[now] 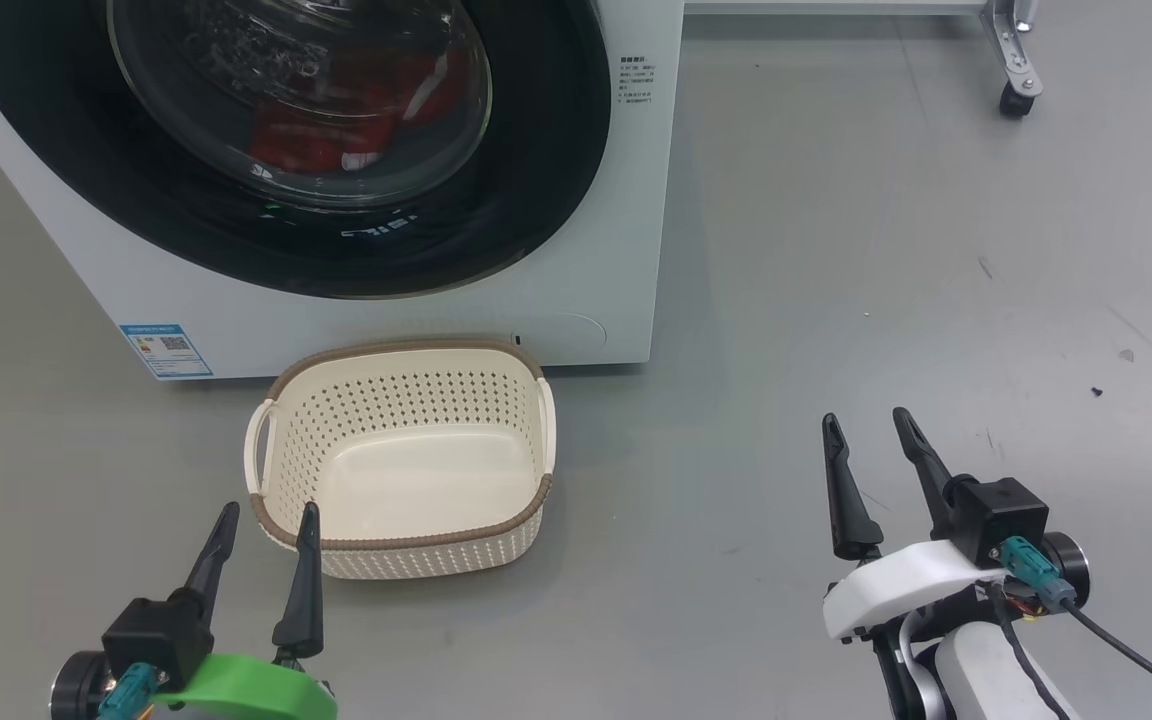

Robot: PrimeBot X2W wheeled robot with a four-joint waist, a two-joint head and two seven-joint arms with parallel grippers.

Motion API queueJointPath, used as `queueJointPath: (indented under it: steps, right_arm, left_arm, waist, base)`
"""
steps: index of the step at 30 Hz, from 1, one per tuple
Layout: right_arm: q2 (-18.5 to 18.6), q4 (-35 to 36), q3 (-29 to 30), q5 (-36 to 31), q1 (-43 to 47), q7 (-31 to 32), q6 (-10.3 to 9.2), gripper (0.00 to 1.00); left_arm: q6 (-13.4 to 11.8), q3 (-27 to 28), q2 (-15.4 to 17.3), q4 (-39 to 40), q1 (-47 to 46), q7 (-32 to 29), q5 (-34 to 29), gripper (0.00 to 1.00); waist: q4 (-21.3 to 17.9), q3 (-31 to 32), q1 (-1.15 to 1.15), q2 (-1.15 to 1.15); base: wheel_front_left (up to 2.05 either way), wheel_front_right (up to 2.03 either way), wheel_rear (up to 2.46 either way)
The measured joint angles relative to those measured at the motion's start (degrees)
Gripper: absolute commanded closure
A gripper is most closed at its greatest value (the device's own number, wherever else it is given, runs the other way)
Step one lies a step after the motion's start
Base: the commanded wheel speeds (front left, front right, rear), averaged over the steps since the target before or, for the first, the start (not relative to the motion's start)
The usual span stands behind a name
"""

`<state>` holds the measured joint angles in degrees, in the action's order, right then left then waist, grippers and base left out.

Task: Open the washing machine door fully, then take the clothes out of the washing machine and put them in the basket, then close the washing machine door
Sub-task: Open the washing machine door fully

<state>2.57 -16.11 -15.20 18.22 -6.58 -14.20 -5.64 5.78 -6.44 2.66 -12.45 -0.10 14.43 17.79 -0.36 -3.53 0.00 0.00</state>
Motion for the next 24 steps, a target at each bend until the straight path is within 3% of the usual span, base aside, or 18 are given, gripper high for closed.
queueJointPath:
  steps: [2, 7, 12, 24]
  right_arm:
    - [0.0, 0.0, -0.1, 0.1, 0.0, 0.0, -0.01, 1.00]
    - [0.0, 0.8, 0.0, 1.8, -0.1, 0.0, -0.07, 1.00]
    - [0.0, 2.4, 1.0, 8.3, -1.1, 0.0, -0.05, 1.00]
    - [0.1, 2.3, 4.0, 17.1, -6.2, -0.3, 0.29, 1.00]
  left_arm:
    - [0.0, 0.0, 0.0, 0.0, -0.1, 0.0, 0.0, 0.00]
    - [0.0, 0.0, 0.0, 0.1, -0.3, 0.0, 0.0, 0.00]
    - [0.1, 0.0, 0.0, 0.3, -0.6, 0.0, 0.0, 0.00]
    - [0.3, -1.1, -0.1, 1.3, -2.9, 0.0, -0.9, 0.00]
  waist:
    - [0.1, -0.4, 0.00, 0.00]
    - [0.4, -1.4, 0.00, 0.00]
    - [0.8, -2.7, 0.00, 0.00]
    - [2.2, -6.9, 0.00, 0.00]
  base:
    - [0.00, 0.00, 0.00]
    - [0.00, 0.00, 0.00]
    - [0.00, 0.00, 0.00]
    - [0.00, 0.00, 0.00]
